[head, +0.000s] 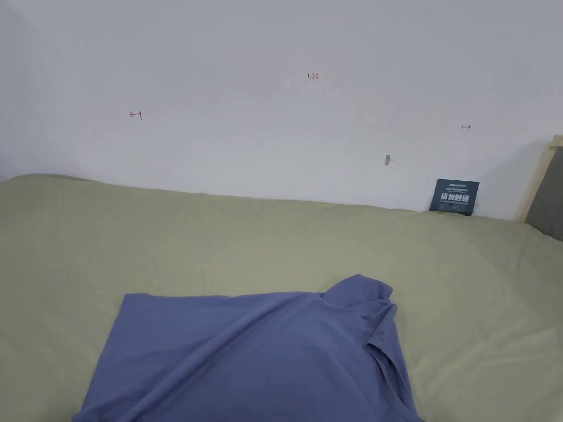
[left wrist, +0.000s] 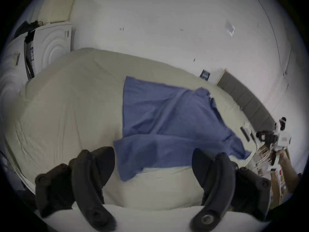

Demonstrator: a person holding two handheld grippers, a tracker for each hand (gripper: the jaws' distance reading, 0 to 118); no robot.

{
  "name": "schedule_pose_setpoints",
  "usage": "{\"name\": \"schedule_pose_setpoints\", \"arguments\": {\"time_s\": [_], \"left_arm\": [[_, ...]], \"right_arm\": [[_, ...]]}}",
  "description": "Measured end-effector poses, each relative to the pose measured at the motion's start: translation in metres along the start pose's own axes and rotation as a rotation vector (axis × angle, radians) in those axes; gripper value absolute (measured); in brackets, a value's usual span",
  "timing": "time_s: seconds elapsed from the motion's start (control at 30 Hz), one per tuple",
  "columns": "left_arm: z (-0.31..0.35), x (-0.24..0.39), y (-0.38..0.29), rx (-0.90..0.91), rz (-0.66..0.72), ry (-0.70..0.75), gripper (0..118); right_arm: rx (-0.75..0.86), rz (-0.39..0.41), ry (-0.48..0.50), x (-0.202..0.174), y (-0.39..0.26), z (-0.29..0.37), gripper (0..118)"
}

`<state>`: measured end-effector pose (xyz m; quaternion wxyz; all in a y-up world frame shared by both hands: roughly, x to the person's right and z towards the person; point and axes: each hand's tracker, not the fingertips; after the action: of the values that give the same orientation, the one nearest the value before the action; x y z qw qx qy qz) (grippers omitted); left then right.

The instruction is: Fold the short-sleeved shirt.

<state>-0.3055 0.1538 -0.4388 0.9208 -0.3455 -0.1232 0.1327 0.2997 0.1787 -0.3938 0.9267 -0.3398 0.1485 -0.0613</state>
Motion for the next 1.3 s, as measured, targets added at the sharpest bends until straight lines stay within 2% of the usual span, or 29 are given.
{"name": "schedule_pose_setpoints", "arguments": {"time_s": [0.1,0.23,0.27,0.3,0.33,0.37,0.4,0.47,0.57,0.67,0.73,0.77,0.8,0.83,0.87,0.9,0.93,0.97,1.07,1.1,1.13,1.17,1.2,1.23,1.27,1.3], "left_arm": [[0.020,0.035,0.013,0.056,-0.050,0.066,98],[0.024,0.090,0.004,0.105,-0.157,0.173,98],[0.025,0.103,-0.003,0.094,-0.166,0.200,94],[0.025,0.113,-0.013,0.077,-0.157,0.209,70],[0.025,0.119,-0.024,0.074,-0.128,0.206,24],[0.024,0.126,-0.034,0.058,-0.076,0.202,0],[0.026,0.130,-0.046,0.047,-0.029,0.197,0],[0.028,0.137,-0.071,-0.022,-0.003,0.105,0],[0.024,0.141,-0.097,-0.078,-0.071,0.223,0],[0.009,0.122,-0.099,-0.131,-0.001,0.218,0],[0.001,0.104,-0.084,-0.078,0.047,0.277,0],[-0.002,0.094,-0.073,-0.044,0.050,0.308,7],[-0.007,0.084,-0.061,-0.017,0.056,0.341,7],[-0.014,0.073,-0.049,-0.008,0.043,0.369,12],[-0.023,0.066,-0.041,-0.014,0.045,0.378,26],[-0.035,0.054,-0.032,-0.028,0.038,0.388,71],[-0.047,0.044,-0.027,-0.052,0.055,0.408,97],[-0.057,0.036,-0.023,-0.070,0.066,0.424,110],[-0.089,0.011,-0.018,-0.166,0.172,0.433,111],[-0.100,0.003,-0.019,-0.178,0.219,0.421,111],[-0.109,-0.002,-0.022,-0.211,0.242,0.416,110],[-0.115,-0.005,-0.025,-0.234,0.231,0.399,104],[-0.115,-0.003,-0.028,-0.240,0.210,0.398,74],[-0.113,0.002,-0.030,-0.226,0.184,0.410,50],[-0.104,0.007,-0.033,-0.195,0.126,0.475,35],[-0.097,0.008,-0.032,-0.159,0.142,0.391,5]], "right_arm": [[0.082,0.041,-0.077,-0.030,0.010,0.006,85],[0.142,-0.051,-0.093,-0.069,0.004,0.003,83],[0.153,-0.080,-0.091,-0.077,-0.002,0.003,80],[0.152,-0.096,-0.050,-0.086,-0.009,0.003,49],[0.165,-0.106,-0.014,-0.094,-0.017,0.003,0],[0.152,-0.079,-0.031,-0.099,-0.032,-0.002,0],[0.156,-0.074,-0.059,-0.108,-0.051,-0.003,0],[0.075,-0.034,-0.005,-0.119,-0.067,-0.005,0],[0.013,0.010,0.032,-0.131,-0.072,-0.006,0],[-0.003,-0.047,0.060,-0.130,-0.074,-0.003,0],[0.013,-0.063,0.062,-0.124,-0.072,0.000,0],[0.017,-0.062,0.047,-0.124,-0.068,0.001,0],[0.026,-0.056,0.026,-0.121,-0.065,0.003,0],[0.038,-0.050,0.010,-0.117,-0.063,0.006,0],[0.043,-0.053,0.001,-0.112,-0.060,0.008,0],[0.046,-0.064,-0.015,-0.106,-0.057,0.008,0],[0.053,-0.072,-0.026,-0.101,-0.054,0.010,0],[0.061,-0.081,-0.040,-0.097,-0.052,0.012,0],[0.053,-0.086,-0.066,-0.087,-0.046,0.016,1],[0.055,-0.083,-0.068,-0.083,-0.045,0.017,3],[0.052,-0.078,-0.078,-0.080,-0.044,0.017,11],[0.055,-0.085,-0.087,-0.074,-0.045,0.015,31],[0.055,-0.094,-0.097,-0.069,-0.044,0.013,63],[0.041,-0.107,-0.124,-0.064,-0.043,0.011,75],[0.053,-0.122,-0.128,-0.059,-0.043,0.009,77],[0.047,-0.125,-0.146,-0.053,-0.042,0.003,77]]}}
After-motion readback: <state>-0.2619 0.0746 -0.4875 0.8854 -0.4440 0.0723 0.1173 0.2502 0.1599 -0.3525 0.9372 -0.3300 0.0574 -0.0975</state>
